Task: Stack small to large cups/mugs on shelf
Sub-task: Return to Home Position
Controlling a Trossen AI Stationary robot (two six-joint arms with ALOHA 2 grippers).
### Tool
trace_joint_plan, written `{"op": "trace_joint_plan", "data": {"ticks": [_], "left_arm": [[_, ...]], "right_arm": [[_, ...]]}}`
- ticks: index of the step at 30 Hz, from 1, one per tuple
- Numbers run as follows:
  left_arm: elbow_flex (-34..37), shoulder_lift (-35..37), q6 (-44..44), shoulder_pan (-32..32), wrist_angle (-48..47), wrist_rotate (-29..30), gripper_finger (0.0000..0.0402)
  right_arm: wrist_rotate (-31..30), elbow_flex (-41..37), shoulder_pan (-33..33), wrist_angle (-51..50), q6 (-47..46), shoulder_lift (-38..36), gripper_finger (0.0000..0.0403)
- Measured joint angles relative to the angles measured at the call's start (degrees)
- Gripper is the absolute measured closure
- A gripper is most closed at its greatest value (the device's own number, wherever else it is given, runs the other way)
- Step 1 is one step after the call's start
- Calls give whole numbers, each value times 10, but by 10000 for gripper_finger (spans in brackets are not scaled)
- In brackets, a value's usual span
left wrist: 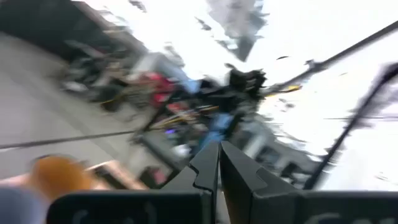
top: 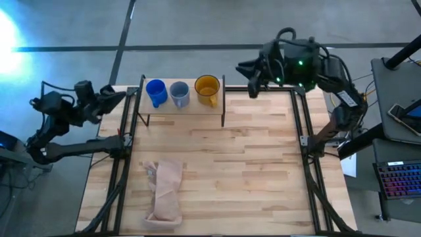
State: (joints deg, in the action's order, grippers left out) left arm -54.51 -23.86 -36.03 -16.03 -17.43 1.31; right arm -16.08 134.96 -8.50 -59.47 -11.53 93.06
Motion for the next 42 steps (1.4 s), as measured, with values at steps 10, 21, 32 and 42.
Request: {"op": "trace_joint_plan", "data": {"ticks": [10, 21, 32, 42], "left_arm": [[27, 0, 52, 0, 70, -194, 400], [280, 21, 17, 0, 571, -341, 400], [271, 101, 136, -44, 364, -350, 400], [178, 208, 221, -60, 130, -242, 400]], "right_arm": [[140, -2, 63, -50, -8, -28, 318], [214, -127, 95, 120, 20, -6, 330], [255, -381, -29, 227, 9, -156, 321], [250, -651, -59, 435, -3, -399, 330]]}}
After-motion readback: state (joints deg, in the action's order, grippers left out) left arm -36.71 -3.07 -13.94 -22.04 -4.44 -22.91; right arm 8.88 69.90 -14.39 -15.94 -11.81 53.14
